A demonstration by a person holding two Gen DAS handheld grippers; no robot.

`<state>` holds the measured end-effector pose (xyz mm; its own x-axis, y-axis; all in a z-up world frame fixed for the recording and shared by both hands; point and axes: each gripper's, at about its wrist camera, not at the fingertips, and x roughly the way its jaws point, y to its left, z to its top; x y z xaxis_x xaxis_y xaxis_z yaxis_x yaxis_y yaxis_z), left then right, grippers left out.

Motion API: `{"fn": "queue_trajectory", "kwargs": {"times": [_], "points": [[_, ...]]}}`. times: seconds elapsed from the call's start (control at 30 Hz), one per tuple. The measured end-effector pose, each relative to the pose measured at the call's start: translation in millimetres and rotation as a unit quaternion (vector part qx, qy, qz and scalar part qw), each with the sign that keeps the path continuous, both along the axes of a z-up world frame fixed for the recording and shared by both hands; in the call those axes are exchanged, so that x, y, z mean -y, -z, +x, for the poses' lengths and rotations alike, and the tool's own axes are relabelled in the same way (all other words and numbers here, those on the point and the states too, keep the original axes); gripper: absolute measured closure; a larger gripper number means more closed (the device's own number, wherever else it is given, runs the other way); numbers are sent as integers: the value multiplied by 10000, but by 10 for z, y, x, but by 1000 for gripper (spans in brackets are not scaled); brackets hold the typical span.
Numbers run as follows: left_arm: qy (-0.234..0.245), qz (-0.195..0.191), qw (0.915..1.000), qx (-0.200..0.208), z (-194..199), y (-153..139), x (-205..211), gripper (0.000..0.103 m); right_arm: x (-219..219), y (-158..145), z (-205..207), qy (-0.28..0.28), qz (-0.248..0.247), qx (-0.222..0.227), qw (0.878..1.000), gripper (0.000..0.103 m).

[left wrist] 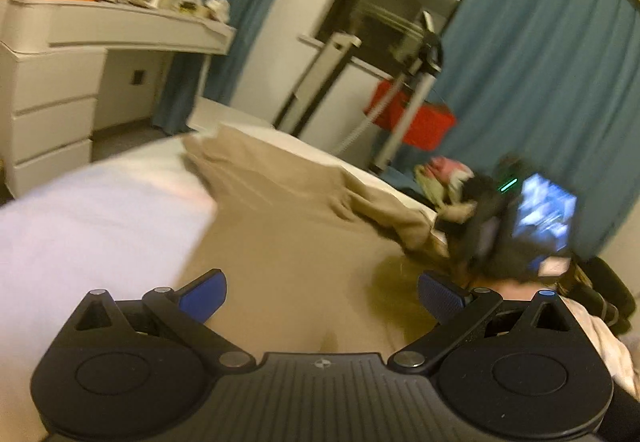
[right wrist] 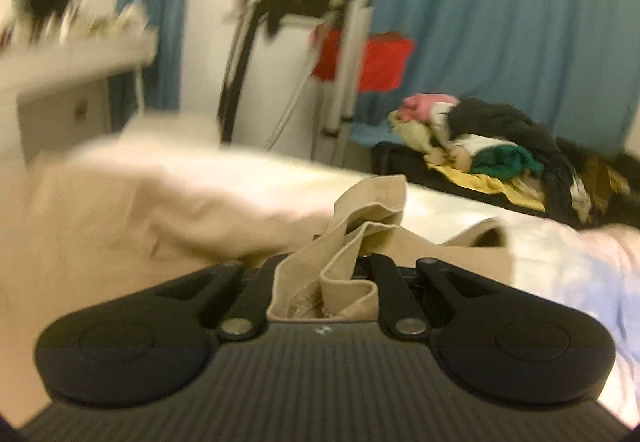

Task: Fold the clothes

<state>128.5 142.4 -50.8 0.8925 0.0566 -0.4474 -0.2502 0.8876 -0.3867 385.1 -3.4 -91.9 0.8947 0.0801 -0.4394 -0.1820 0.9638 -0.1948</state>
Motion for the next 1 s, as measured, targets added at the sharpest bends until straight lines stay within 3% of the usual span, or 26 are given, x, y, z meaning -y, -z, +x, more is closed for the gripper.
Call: {"fn": "queue_trajectory", "kwargs": {"times": [0.07,0.13,0.2,0.23,0.27,0.5,0.67,0.87,1.0], "points": [[-86,154,9998,-34,26,11,-41,0,-101,90,20,-78,-8,-91,9999,94],[-59,171,9997,-134,77,50,-52,0,-42,77,44,-71,387,-224,9990,89],[22,149,9996,-253,138,89,-44,0,64,-4,32,-229,782,-353,9961,58],[61,162,9994,-294,168,101,-35,0,119,-46,18,-302,978,-402,9939,24],[97,179,9993,-318,183,113,-25,0,190,-108,-63,-317,1168,-316,9921,8],[236,355,9986,-305,135,117,84,0,760,-612,-915,-387,1830,28,9823,9],[400,628,9970,-225,-1,49,254,0,1308,-926,-1833,-280,2348,135,9715,9],[827,1024,9912,-163,-271,-70,518,0,1854,-1089,-2801,-66,2647,114,9642,9],[904,1032,9904,-170,-424,-151,611,0,2065,-1089,-3217,38,2735,195,9617,9]]}}
